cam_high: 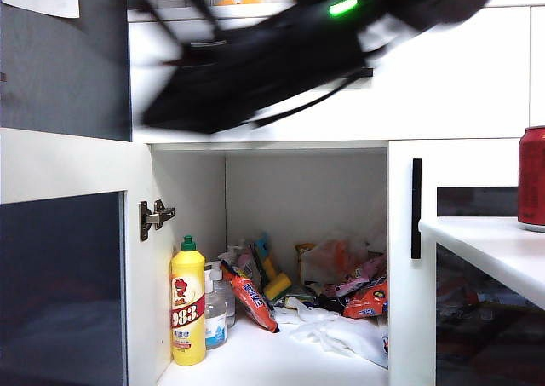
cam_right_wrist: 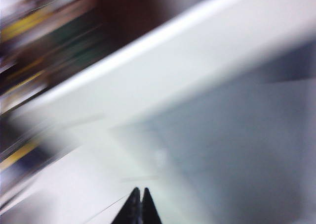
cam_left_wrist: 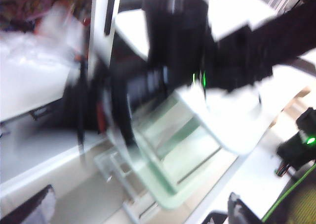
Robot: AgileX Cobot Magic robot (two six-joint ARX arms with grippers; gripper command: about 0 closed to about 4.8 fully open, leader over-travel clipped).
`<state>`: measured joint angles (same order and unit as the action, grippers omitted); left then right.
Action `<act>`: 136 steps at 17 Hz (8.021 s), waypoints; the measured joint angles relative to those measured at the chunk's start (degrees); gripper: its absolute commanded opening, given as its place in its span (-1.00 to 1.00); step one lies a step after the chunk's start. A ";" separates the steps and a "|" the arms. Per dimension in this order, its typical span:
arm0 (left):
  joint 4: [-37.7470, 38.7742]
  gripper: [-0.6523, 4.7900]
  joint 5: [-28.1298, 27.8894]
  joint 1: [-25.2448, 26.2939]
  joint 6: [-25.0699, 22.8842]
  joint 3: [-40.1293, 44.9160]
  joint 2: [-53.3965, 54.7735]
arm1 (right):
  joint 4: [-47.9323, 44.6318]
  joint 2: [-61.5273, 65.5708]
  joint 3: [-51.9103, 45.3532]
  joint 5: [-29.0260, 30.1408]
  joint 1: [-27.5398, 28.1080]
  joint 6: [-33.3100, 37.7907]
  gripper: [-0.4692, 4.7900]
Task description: Open the left door of the white cabinet, pick up a can of beverage from the table on the right, place it inside the cabinet, and finally close the cabinet door.
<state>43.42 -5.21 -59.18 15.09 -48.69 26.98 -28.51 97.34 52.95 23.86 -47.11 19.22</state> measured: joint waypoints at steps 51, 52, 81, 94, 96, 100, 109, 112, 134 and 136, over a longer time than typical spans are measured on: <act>-63.71 1.00 11.74 21.07 -7.61 4.70 63.36 | -24.83 -13.16 -29.09 -37.68 41.44 -17.79 1.00; -63.71 1.00 11.78 21.07 -7.61 4.70 63.36 | -24.76 -13.16 -29.09 -37.70 41.44 -17.79 1.00; -57.57 1.00 15.63 23.56 -7.67 4.70 53.57 | -17.57 -26.84 -28.87 -32.57 34.47 -17.81 0.45; -35.19 1.00 15.21 25.68 -10.38 4.79 23.47 | -13.55 -14.38 -14.16 -24.13 20.52 -17.77 0.46; -28.92 1.00 14.97 26.86 -10.47 4.79 18.53 | -15.78 -6.95 -10.69 -22.47 20.17 -17.59 0.46; -22.47 1.00 13.57 26.82 -11.74 4.81 14.97 | -18.97 5.22 -4.96 -21.18 19.85 -17.53 0.46; -19.98 1.00 12.92 26.84 -12.98 4.85 14.38 | -20.44 21.66 4.00 -20.13 19.82 -14.99 0.46; -18.93 1.00 12.72 26.84 -14.23 4.87 14.38 | -22.34 22.25 4.02 -21.75 19.82 -18.56 0.46; -25.27 1.00 11.10 26.84 -16.55 13.90 14.71 | -20.02 43.89 30.62 -23.37 26.18 -20.46 0.46; -26.23 1.00 8.28 26.84 -16.37 13.94 14.71 | -17.16 47.34 37.16 -25.73 25.11 -19.93 0.46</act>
<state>17.19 3.07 -32.34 -1.28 -34.74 41.69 -45.67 144.68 90.11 -1.87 -22.00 -0.71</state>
